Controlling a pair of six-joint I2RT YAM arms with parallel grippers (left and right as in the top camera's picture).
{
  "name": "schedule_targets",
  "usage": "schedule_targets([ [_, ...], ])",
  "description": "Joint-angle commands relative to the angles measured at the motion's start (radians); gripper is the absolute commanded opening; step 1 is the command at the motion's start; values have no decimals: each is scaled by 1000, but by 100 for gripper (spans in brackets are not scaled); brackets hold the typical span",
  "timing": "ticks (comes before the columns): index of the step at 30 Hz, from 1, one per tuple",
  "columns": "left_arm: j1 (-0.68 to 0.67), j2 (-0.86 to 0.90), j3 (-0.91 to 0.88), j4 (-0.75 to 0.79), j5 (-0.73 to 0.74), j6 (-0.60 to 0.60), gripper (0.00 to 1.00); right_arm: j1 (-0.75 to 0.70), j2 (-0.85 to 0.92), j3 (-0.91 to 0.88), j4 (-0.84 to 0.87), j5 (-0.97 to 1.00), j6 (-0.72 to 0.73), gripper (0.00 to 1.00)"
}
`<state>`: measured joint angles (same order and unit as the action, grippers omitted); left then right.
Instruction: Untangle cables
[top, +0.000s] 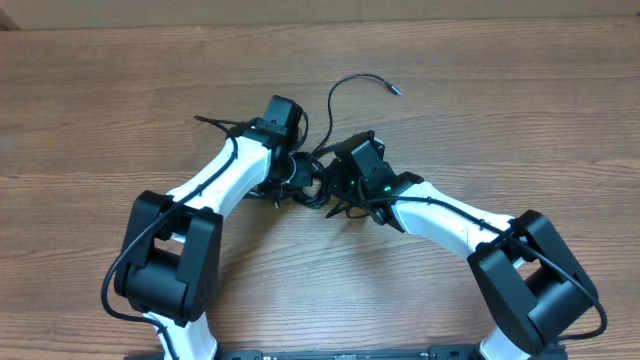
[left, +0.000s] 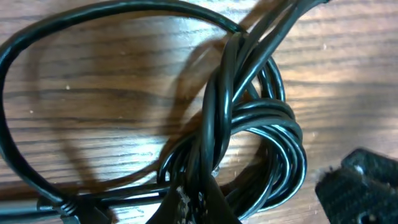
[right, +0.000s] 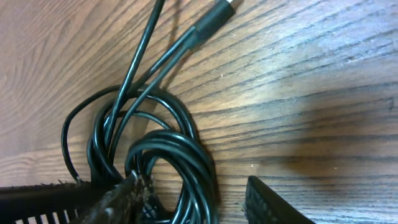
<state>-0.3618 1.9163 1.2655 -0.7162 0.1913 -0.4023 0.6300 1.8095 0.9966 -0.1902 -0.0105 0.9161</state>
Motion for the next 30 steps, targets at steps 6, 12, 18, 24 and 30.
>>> schedule_targets([
  [6, 73, -39, 33, -76, 210, 419, 4, 3, 0, 4, 2, -150, -7, 52],
  [12, 177, -41, 140, -231, 516, 719, 4, 3, 0, 4, -48, -298, -7, 52],
  [18, 191, -41, 143, -306, 534, 701, 4, 4, 0, 4, -55, -289, -7, 51],
  [24, 178, -40, 131, -306, 373, 576, 6, 4, 0, 4, -58, -185, -7, 72],
  [30, 170, -40, 95, -313, 370, 573, 72, 4, 0, 4, -58, -176, -7, 80],
])
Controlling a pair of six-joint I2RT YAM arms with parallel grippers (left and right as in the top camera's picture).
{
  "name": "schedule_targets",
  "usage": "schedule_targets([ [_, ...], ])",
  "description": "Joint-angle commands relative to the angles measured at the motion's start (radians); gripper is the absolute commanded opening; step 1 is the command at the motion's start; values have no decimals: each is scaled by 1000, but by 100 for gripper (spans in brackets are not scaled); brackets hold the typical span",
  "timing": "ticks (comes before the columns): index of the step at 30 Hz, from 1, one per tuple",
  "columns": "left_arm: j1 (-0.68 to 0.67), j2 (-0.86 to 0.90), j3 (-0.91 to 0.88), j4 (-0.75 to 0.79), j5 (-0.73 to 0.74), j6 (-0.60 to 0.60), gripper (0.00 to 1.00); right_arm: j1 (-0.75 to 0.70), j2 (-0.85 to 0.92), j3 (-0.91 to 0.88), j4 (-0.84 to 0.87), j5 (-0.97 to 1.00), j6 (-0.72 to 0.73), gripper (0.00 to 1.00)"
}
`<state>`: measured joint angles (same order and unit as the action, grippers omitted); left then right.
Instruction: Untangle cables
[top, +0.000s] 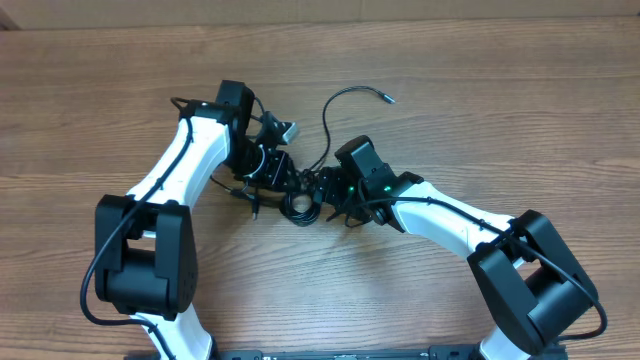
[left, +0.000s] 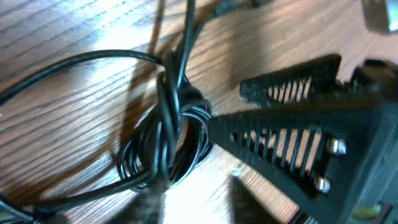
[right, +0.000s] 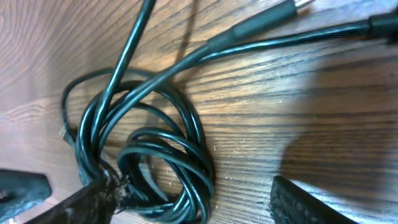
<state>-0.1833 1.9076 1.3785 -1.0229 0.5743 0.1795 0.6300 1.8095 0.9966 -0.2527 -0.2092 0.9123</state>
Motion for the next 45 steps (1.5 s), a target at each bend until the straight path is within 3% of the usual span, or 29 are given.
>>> schedule_targets([
  [1, -9, -31, -18, -6, -23, -9, 85, 4, 0, 4, 5, 29, -3, 82],
  [3, -9, -31, -18, 4, -96, -29, 90, 4, 0, 4, 5, 39, -3, 91],
  [4, -9, -31, -18, 8, -122, -49, 90, 4, 0, 4, 4, 52, -3, 90],
  [5, -9, -31, -18, 14, -145, -74, 87, 4, 0, 4, -4, 85, -2, 89],
  [8, -13, -31, -18, 25, -143, -84, 62, -15, 0, 4, -26, 113, 33, 91],
  [10, -17, -31, -19, 29, -144, -100, 51, -35, 0, 4, -38, 113, 39, 93],
  [18, -60, -31, -37, 71, -145, -128, 40, -84, 0, 4, -48, 112, 38, 100],
  [22, -78, -31, -91, 125, -231, -152, 4, -87, 0, 4, -40, 111, 38, 100],
  [28, -78, -31, -129, 165, -262, -156, 4, -87, 0, 4, -35, 111, 38, 100],
  [35, -52, -32, -122, 159, -206, -30, 4, -87, 0, 4, -6, 46, 23, 100],
  [36, -52, -32, -123, 156, -159, 19, 4, -87, 0, 4, 6, 23, 8, 97],
  [37, -52, -32, -123, 148, -77, 92, 4, -87, 0, 4, 15, -3, -4, 75],
  [38, -52, -32, -123, 142, -25, 131, 4, -87, 0, 4, 15, -6, -4, 42],
  [39, -52, -32, -123, 141, 5, 145, 4, -87, 0, 4, 15, -5, -4, 26],
  [41, -53, -32, -123, 142, 35, 152, 4, -87, 0, 4, 14, -6, -3, 4],
  [45, -53, -32, -124, 143, 51, 161, 4, -87, 0, 4, 13, -6, -3, 4],
])
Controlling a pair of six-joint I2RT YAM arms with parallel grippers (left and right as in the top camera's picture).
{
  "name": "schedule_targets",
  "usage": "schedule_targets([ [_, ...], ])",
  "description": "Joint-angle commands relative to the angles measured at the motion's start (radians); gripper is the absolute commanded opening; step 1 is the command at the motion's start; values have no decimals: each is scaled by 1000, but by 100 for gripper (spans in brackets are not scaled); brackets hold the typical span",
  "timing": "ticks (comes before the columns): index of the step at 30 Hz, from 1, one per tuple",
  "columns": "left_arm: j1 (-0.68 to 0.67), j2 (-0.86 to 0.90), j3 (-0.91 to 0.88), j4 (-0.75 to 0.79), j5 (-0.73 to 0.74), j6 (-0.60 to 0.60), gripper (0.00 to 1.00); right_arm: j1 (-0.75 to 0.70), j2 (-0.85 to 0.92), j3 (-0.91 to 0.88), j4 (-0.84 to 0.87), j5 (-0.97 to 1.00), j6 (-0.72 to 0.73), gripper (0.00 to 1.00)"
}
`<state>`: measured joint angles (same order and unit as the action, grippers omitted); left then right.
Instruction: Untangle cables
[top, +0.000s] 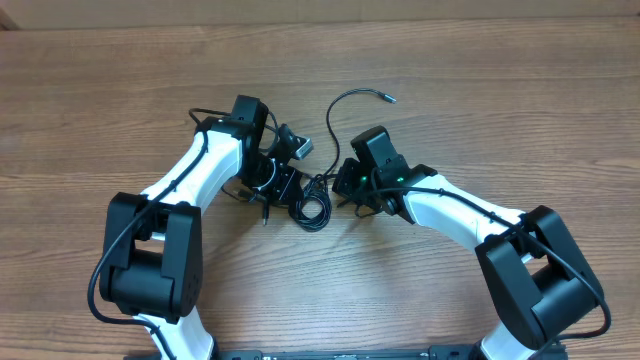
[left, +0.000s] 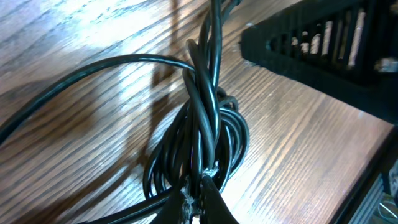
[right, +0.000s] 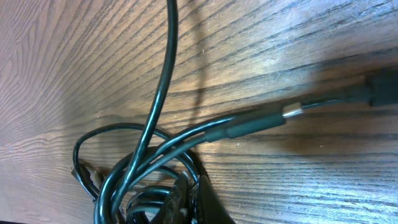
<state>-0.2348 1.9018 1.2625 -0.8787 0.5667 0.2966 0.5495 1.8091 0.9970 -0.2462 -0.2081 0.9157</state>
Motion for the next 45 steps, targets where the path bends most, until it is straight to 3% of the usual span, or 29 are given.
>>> schedule_targets([
  [1, -1, -26, -11, -2, 59, 44, 4, -7, 0, 4, 6, -7, -7, 4],
  [3, -1, -26, -16, -2, 60, 44, 4, -7, 0, 4, 5, -7, -7, 15],
  [10, -1, -25, -18, 2, 62, 36, 4, -7, 0, 4, 5, -7, -7, 26],
  [13, -1, -25, -18, 1, 63, 35, 4, -7, 0, 4, 5, -7, -7, 38],
  [16, -1, -25, -18, 2, 62, 36, 4, -7, 0, 4, 6, -7, -7, 40],
  [28, -1, -25, -37, 29, 63, 29, 4, -7, 0, 4, 6, -7, -6, 93],
  [31, -1, -25, -52, 39, 63, 29, 4, -7, 0, 4, 6, -6, -6, 97],
  [33, -1, -25, -56, 40, 63, 29, 4, -7, 0, 4, 6, -6, -6, 97],
  [34, -1, -25, -56, 39, 75, 30, 4, -7, 0, 4, 6, -6, -6, 93],
  [36, -1, -25, -56, 30, 133, 67, 4, -7, 0, 4, 6, -6, -6, 65],
  [37, -1, -25, -56, 20, 161, 106, 4, -7, 0, 4, 6, -6, -6, 43],
  [40, -1, -25, -56, 16, 158, 127, 4, -7, 0, 4, 6, -6, -6, 6],
  [44, -1, -25, -56, 16, 159, 132, 4, -7, 0, 4, 6, -7, -6, 4],
  [45, -1, -25, -56, 16, 159, 139, 4, -7, 0, 4, 6, -16, -6, 39],
])
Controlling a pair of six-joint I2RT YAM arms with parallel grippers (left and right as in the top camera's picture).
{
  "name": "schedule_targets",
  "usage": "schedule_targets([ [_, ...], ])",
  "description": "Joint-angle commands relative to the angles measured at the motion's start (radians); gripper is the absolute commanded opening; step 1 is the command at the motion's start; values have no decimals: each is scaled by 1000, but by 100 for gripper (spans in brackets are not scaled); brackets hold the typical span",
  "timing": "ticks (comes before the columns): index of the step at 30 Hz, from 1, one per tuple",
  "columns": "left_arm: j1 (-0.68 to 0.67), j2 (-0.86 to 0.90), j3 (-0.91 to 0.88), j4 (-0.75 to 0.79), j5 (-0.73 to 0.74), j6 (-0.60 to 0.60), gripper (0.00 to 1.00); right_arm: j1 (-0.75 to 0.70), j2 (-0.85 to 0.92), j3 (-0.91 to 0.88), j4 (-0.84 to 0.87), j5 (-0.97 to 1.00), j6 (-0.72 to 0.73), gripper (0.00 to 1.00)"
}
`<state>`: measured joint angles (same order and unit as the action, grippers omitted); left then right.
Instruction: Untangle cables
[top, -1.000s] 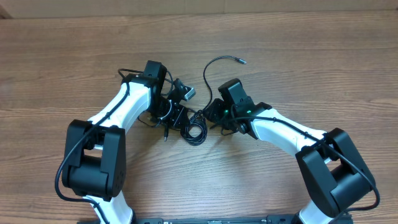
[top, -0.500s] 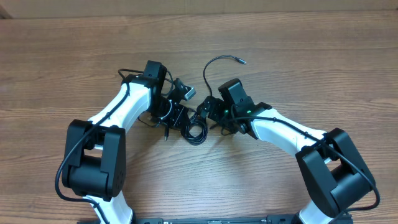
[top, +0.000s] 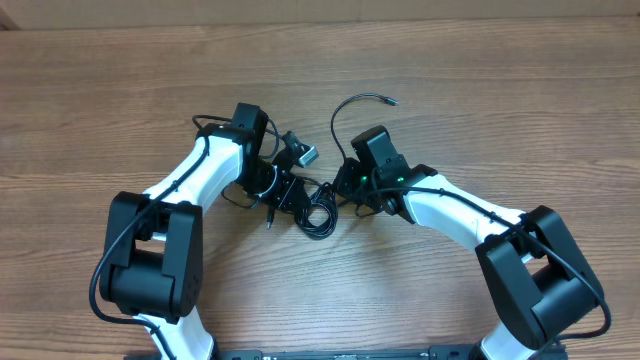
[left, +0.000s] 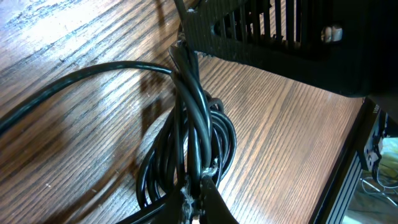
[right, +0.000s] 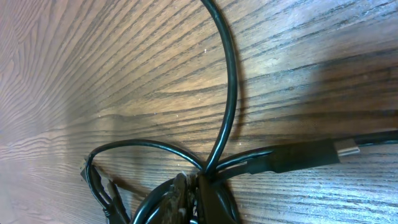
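A tangle of black cables (top: 315, 210) lies mid-table between both arms. My left gripper (top: 290, 193) is shut on a bunch of black strands (left: 189, 137) just above the coiled loops (left: 161, 168). My right gripper (top: 345, 188) is shut on the cables where several strands cross (right: 205, 171). One thin cable (right: 230, 93) arcs away from that crossing to a small plug end (top: 388, 101). A thicker sleeve with a metal plug (right: 345, 149) runs off to the right. Another silver plug (top: 305, 154) lies by my left gripper.
The wooden table (top: 520, 110) stretches out on all sides of the tangle. A thin loop of cable (top: 205, 122) sticks out behind the left wrist. The table's near edge and black frame (left: 373, 162) show in the left wrist view.
Both grippers stay shut on the tangle. The coil now lies slightly nearer and more to the right. The right gripper fills the top of the left wrist view, closer than before.
At first both grippers were down close together on the tangle, the right one open. Then the left arm stood farther left with the cables stretched between. Later both grippers were shut on the bundle, and they hold it now with the coil between them.
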<state>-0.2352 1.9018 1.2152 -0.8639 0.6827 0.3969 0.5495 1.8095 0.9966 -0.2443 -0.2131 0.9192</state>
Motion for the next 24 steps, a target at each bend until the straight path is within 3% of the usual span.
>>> schedule_targets([
  [1, -1, -25, -8, 1, 41, 48, 4, -7, 0, 4, 8, -35, -10, 46],
  [3, -1, -25, -8, 3, 24, 53, 4, -7, 0, 4, 12, -80, -10, 45],
  [4, -1, -25, -8, 5, 4, 53, 4, -7, 0, 4, 11, -114, -10, 39],
  [8, -1, -25, -8, 11, -35, 72, 4, -6, 0, 4, 12, -168, -10, 31],
  [16, -1, -25, -8, 35, 60, 76, 4, 0, 0, 4, 24, -284, 67, 28],
  [24, -1, -25, -8, 35, 55, 74, 4, 11, 0, 4, 14, -231, 79, 11],
])
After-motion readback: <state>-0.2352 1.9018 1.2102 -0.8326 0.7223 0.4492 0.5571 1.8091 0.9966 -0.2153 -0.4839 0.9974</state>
